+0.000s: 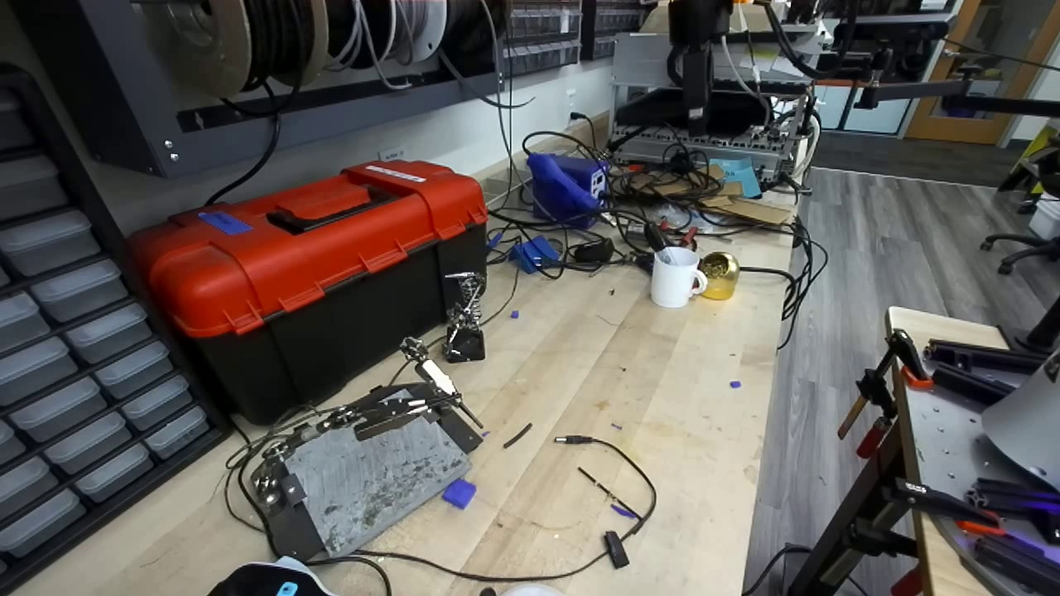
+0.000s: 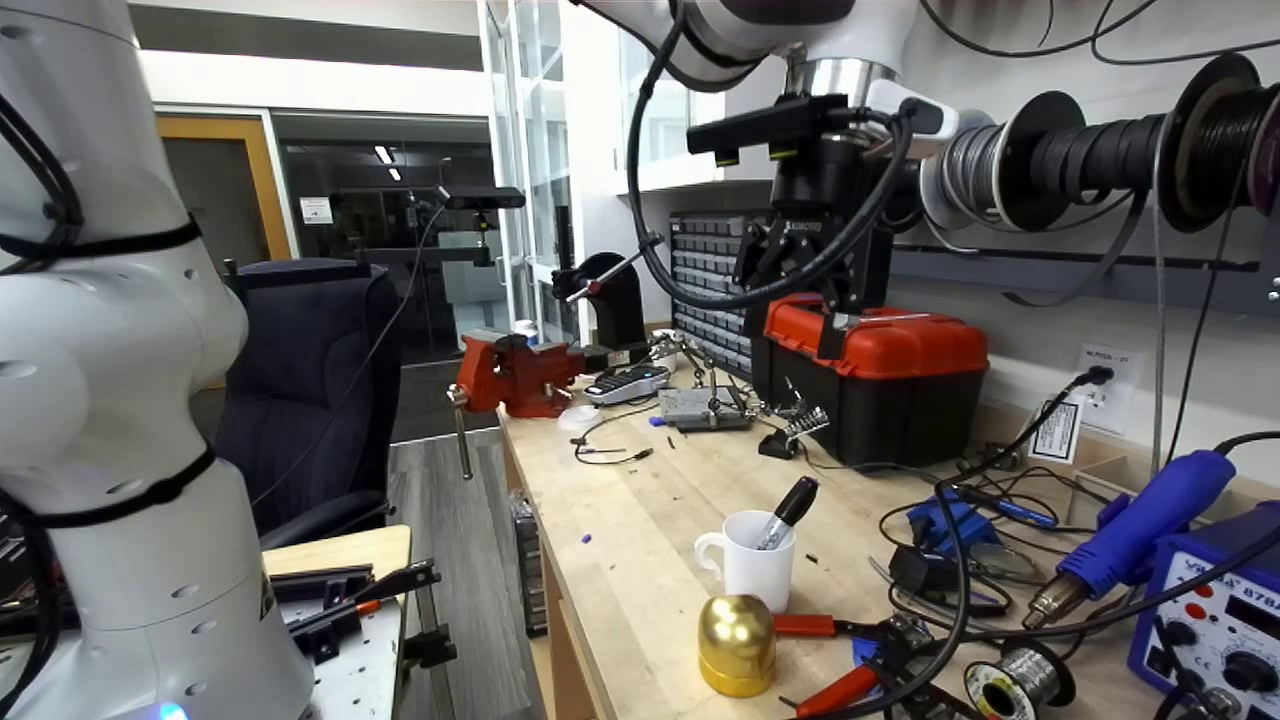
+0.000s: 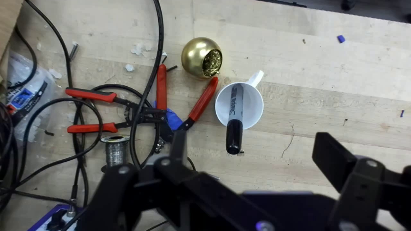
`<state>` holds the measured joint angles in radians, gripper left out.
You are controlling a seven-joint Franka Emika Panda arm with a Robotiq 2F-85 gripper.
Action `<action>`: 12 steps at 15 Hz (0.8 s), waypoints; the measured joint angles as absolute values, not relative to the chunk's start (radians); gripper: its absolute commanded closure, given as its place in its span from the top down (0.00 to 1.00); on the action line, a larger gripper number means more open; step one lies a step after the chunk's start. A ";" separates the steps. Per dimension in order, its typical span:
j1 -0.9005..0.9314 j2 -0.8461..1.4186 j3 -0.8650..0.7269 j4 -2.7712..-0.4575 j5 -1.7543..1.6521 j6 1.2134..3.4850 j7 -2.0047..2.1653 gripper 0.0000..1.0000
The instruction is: Pick up the marker in the white mug and place it on the table.
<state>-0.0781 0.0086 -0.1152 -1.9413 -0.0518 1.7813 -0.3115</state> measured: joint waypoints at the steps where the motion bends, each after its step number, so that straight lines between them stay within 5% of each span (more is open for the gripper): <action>1: -0.078 0.037 -0.111 -1.925 -0.043 1.780 -0.318 1.00; 12: -0.079 0.225 -0.077 -1.845 -0.016 1.757 -0.346 1.00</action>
